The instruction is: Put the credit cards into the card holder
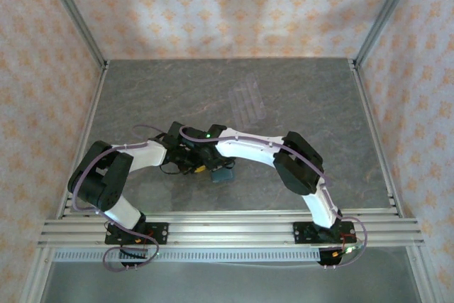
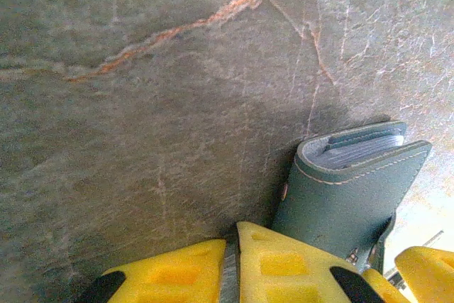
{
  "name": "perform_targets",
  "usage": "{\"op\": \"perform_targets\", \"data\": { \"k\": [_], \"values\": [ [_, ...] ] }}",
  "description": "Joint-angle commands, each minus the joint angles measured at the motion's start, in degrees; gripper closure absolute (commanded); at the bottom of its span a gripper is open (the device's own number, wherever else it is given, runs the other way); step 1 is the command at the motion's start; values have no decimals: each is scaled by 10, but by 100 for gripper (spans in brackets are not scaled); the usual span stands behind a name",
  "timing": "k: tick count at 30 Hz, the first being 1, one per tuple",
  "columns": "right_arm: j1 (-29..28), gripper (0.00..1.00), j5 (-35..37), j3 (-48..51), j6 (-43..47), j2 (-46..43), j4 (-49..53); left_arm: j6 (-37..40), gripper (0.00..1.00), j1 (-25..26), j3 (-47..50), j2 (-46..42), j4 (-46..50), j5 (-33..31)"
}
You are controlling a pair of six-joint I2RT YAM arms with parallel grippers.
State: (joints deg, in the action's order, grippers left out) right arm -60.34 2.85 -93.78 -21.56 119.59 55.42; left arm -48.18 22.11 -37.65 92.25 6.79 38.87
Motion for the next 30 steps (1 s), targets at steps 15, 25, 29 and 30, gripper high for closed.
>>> {"op": "perform_targets", "data": {
  "k": [15,25,29,30],
  "values": [
    [-3,94,22,-27,6,13,30,8,86,12,20,67,-83,-25],
    [-1,100,-26,-8,5,-7,-2,11,86,32,12,61,-84,-26],
    [7,100,-43,12,-2,-26,-21,6,86,53,6,66,-89,-29],
    [11,100,-48,18,-5,-32,-28,4,86,55,6,68,-92,-29]
  ]
}}
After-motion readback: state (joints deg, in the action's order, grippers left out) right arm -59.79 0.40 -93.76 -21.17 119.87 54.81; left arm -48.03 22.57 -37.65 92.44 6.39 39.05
